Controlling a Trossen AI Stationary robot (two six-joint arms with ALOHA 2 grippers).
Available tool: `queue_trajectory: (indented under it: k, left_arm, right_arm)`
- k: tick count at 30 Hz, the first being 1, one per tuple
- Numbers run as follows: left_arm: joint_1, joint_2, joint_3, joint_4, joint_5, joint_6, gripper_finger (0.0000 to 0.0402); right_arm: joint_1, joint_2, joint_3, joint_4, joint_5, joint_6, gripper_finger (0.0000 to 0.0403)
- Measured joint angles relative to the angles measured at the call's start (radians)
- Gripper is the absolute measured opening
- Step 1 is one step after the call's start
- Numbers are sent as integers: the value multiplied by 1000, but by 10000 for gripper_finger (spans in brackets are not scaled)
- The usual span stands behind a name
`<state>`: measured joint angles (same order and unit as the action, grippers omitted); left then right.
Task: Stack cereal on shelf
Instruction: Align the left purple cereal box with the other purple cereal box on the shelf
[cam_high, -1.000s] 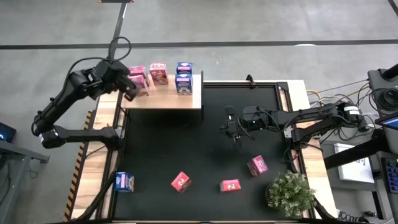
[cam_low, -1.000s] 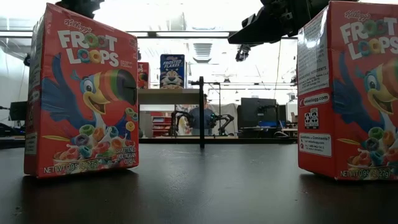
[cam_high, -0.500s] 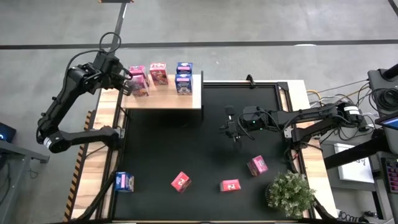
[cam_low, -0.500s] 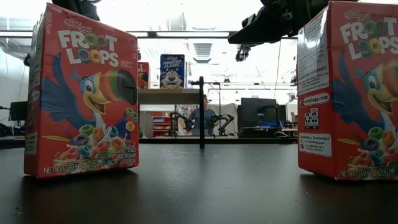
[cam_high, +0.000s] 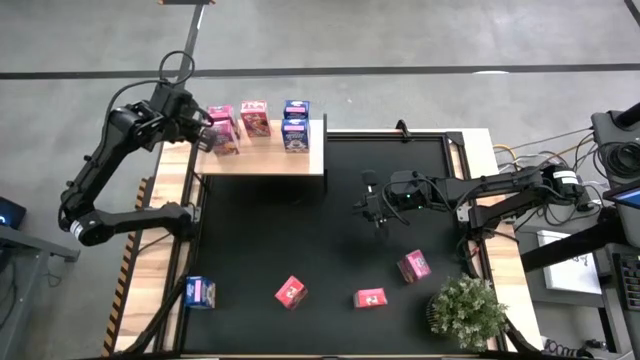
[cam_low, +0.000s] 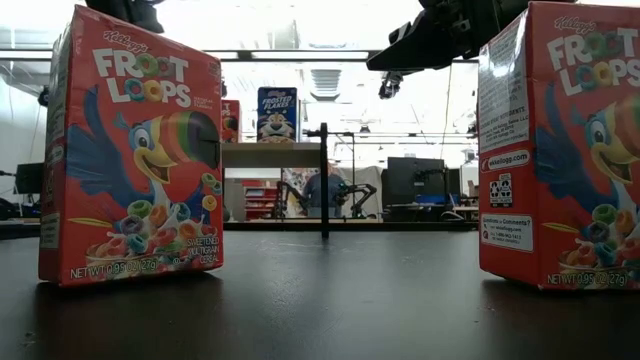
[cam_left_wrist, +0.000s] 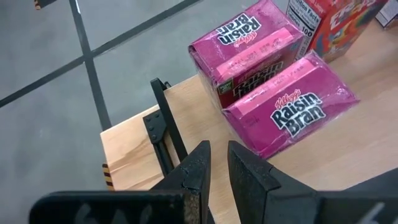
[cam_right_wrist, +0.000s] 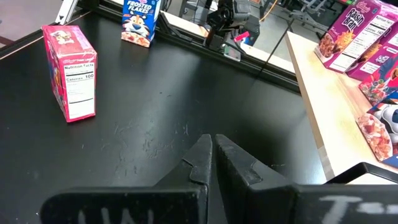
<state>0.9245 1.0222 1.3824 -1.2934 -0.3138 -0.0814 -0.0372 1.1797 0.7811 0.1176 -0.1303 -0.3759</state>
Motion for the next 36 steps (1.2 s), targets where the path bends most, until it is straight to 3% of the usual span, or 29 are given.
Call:
queue_trajectory:
  k: [16,26,31,36]
  left_arm:
    - [-1,1,-5,30,-8,-53,39]
    - [-34,3,-25,117,70,-78,39]
    - [-34,13,-25,124,-4,-74,39]
    - [-34,13,-32,123,-13,-62,39]
  right_arm:
    - [0,0,0,0,0,0,12]
    - [0,0,0,-1,0,-1,12]
    - [0,0,0,-4,0,0,12]
    - [0,0,0,-9,0,-1,12]
